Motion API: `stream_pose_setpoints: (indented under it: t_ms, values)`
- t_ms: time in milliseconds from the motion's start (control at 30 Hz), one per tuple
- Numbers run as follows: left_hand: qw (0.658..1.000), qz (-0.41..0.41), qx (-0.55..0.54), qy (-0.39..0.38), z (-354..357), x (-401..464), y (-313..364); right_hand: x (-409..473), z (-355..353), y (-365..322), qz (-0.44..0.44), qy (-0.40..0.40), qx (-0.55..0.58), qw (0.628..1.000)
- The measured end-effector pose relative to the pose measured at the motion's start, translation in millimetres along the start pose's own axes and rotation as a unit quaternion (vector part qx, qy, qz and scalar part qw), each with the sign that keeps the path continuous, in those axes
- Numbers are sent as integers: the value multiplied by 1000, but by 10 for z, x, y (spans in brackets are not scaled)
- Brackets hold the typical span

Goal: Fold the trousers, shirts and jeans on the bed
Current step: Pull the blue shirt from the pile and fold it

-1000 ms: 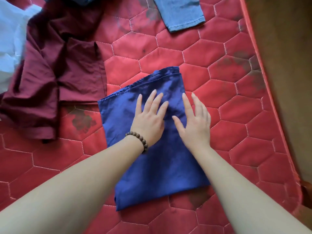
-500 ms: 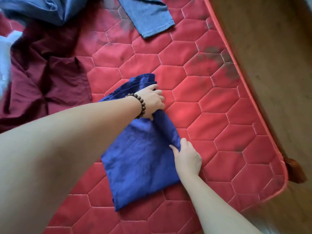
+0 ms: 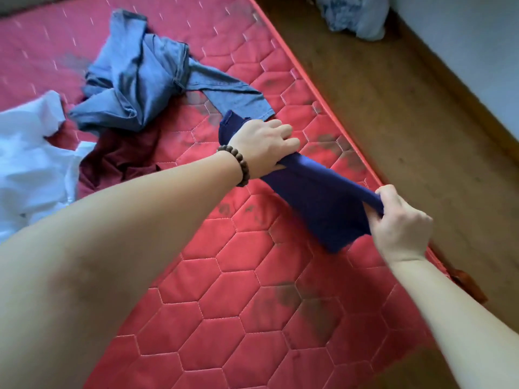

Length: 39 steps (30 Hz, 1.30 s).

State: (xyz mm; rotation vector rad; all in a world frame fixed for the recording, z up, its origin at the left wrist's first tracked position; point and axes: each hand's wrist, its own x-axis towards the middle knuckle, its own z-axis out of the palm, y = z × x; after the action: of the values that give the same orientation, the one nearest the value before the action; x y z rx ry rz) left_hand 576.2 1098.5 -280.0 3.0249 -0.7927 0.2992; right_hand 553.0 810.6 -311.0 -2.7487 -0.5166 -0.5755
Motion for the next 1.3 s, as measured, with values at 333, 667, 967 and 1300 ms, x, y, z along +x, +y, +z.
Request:
stream_pose_setpoints:
  t_ms: [333,667,967,1300]
  values:
    - [997,-31,-10,-74,678,-1095,396,-923,216,-197,-181,-143,-66,971]
    - [962,-223,-74,-142,1615,-2220,1091,-2075,796,-496,-168,-366,-114,908]
    - [907,-282,-48,-310,1481,-2506,1105,-2430,662,-1131,-211,-463,-89,856]
    - [902,-393,-115,-140,1477,-2266,1937,-2181,752,-1029,-217,-333,-12,918]
